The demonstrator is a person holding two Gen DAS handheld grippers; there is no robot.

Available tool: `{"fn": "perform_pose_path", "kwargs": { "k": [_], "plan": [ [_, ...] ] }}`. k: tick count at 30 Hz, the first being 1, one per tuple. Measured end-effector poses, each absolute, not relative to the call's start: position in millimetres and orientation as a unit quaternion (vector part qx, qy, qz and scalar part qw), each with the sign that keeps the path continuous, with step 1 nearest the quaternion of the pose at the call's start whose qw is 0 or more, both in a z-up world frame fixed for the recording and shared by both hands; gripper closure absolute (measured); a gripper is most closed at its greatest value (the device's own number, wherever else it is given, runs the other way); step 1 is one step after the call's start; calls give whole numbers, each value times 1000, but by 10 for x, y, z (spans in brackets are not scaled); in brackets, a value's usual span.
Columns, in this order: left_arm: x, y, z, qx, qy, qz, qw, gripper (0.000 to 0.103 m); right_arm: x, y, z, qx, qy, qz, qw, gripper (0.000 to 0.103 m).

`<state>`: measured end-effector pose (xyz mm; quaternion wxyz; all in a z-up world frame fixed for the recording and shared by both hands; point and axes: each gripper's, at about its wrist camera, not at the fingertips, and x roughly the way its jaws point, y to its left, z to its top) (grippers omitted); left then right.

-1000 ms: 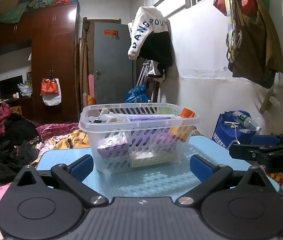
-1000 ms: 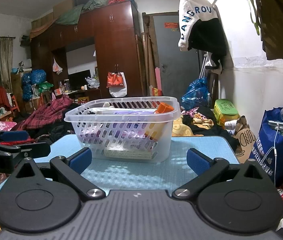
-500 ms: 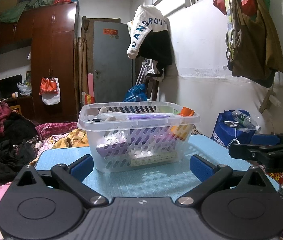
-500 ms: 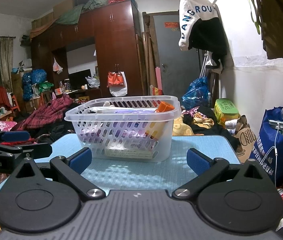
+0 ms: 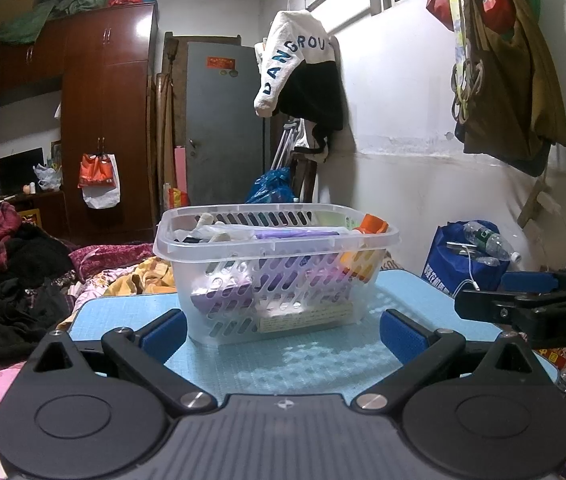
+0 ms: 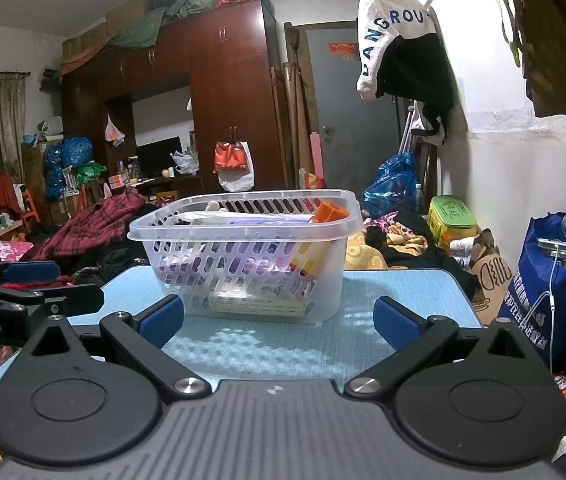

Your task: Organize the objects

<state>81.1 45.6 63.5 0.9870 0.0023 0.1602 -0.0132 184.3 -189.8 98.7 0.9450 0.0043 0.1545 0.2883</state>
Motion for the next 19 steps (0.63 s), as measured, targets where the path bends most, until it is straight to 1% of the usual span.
{"fn": "perform_pose_path", "kwargs": {
  "k": [19],
  "plan": [
    [817,420,623,9,155,-18,988,0,1856,-1890,969,4,157,289,944,0]
  ]
}}
